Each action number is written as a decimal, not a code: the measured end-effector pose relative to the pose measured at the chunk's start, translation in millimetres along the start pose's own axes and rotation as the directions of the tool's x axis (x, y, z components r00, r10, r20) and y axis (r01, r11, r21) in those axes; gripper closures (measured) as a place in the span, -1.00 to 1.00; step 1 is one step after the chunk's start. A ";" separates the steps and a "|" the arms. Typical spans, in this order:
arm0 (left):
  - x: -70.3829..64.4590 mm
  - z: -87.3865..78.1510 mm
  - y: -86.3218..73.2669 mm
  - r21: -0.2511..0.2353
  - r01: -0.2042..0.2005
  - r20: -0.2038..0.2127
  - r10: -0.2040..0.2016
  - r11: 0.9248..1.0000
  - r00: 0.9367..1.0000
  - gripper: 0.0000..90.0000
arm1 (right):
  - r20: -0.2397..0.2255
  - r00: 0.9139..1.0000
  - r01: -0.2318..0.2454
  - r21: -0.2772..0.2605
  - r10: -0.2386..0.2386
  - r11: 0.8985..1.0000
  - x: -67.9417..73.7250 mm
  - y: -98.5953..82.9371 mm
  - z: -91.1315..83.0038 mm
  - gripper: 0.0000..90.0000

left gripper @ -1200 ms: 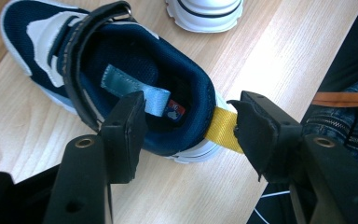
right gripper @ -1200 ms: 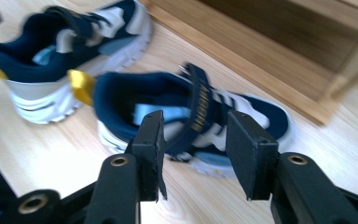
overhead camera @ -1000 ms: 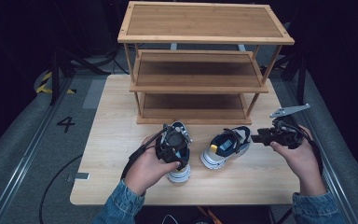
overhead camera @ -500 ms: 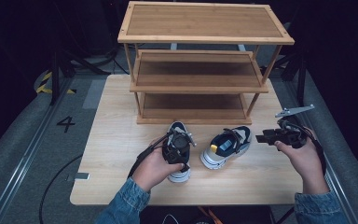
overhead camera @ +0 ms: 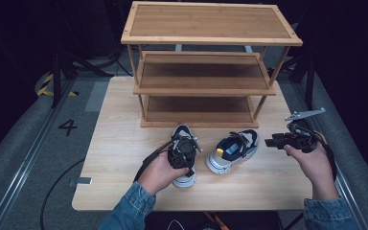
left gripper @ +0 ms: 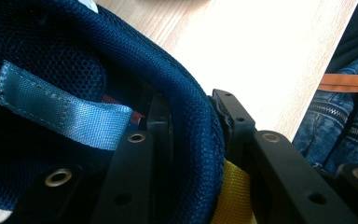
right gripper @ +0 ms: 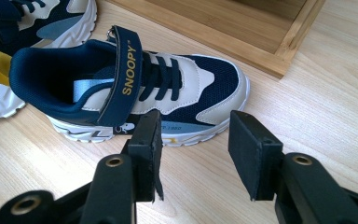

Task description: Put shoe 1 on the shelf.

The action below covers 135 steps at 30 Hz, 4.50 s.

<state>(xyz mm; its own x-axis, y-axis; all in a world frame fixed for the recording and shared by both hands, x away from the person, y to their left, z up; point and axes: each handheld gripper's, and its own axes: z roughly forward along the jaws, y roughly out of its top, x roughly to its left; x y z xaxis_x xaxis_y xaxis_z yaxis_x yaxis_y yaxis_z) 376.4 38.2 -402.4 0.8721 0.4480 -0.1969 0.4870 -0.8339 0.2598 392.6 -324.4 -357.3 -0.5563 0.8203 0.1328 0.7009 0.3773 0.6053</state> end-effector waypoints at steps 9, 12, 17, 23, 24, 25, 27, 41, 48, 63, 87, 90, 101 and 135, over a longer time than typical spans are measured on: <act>-5.3 -16.2 -0.7 -0.009 -0.006 -0.007 0.006 1.000 1.000 0.58 | 0.007 1.000 0.001 -0.018 -0.001 1.000 -1.3 -2.3 -7.5 0.23; -8.5 -25.1 -1.0 -0.024 -0.010 -0.012 0.009 1.000 1.000 0.58 | 0.013 1.000 0.001 -0.020 -0.001 1.000 -2.1 -3.8 -9.6 0.23; -17.8 -47.2 -0.8 -0.034 -0.039 -0.045 0.037 0.999 0.998 0.57 | 0.020 1.000 -0.013 -0.017 0.014 1.000 -4.5 -7.7 -11.5 0.23; -28.5 -72.2 2.1 -0.044 -0.076 -0.072 0.072 0.996 0.995 0.56 | 0.026 0.999 -0.026 -0.008 0.026 1.000 -6.4 -12.9 -11.4 0.23; -29.7 -75.1 2.9 -0.047 -0.086 -0.075 0.082 0.995 0.994 0.56 | 0.026 0.999 -0.026 -0.007 0.027 1.000 -6.7 -13.8 -11.5 0.23; -31.7 -80.3 4.0 -0.048 -0.096 -0.077 0.092 0.994 0.993 0.56 | 0.026 0.999 -0.030 -0.005 0.030 1.000 -6.7 -14.4 -11.7 0.23; -34.7 -86.8 5.3 -0.057 -0.102 -0.082 0.097 0.993 0.992 0.56 | 0.027 0.999 -0.033 -0.005 0.033 0.999 -7.0 -15.9 -12.2 0.23; -43.1 -127.4 19.1 -0.076 -0.149 -0.140 0.137 0.986 0.981 0.56 | 0.022 0.999 -0.029 0.026 0.029 0.999 -4.5 -20.9 -3.9 0.23; -40.7 -149.0 25.6 -0.110 -0.161 -0.149 0.144 0.981 0.978 0.56 | 0.029 0.999 -0.033 0.035 0.032 0.999 -5.3 -22.9 -1.6 0.23; -13.7 -179.3 49.0 -0.156 -0.172 -0.175 0.144 0.973 0.974 0.55 | 0.039 0.998 -0.052 0.043 0.050 0.998 -7.8 -31.7 -3.9 0.22; 59.9 -185.0 100.1 -0.157 -0.258 -0.255 0.213 0.953 0.943 0.55 | 0.047 0.997 -0.064 0.036 0.062 0.997 -9.3 -39.3 -11.2 0.22; 71.1 -182.9 106.6 -0.159 -0.257 -0.241 0.215 0.953 0.946 0.55 | 0.045 0.997 -0.063 0.035 0.061 0.997 -9.5 -39.3 -11.3 0.22; 91.0 -179.6 118.5 -0.155 -0.243 -0.244 0.201 0.957 0.949 0.54 | 0.046 0.997 -0.064 0.021 0.063 0.998 -9.5 -39.7 -15.3 0.22; 66.4 -190.9 109.4 -0.413 -0.287 -0.445 0.083 0.864 0.891 -0.09 | 0.043 0.999 -0.034 0.013 0.033 0.999 -3.8 -34.8 -14.4 0.15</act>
<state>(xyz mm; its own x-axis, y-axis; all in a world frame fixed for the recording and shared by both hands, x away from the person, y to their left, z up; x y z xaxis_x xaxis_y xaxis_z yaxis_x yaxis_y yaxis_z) 496.8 38.3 -206.6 0.8391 0.4738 0.2672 0.1906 -0.7163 0.6713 363.9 -346.8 -367.5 -0.5130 0.8500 0.1193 0.7254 0.3550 0.5898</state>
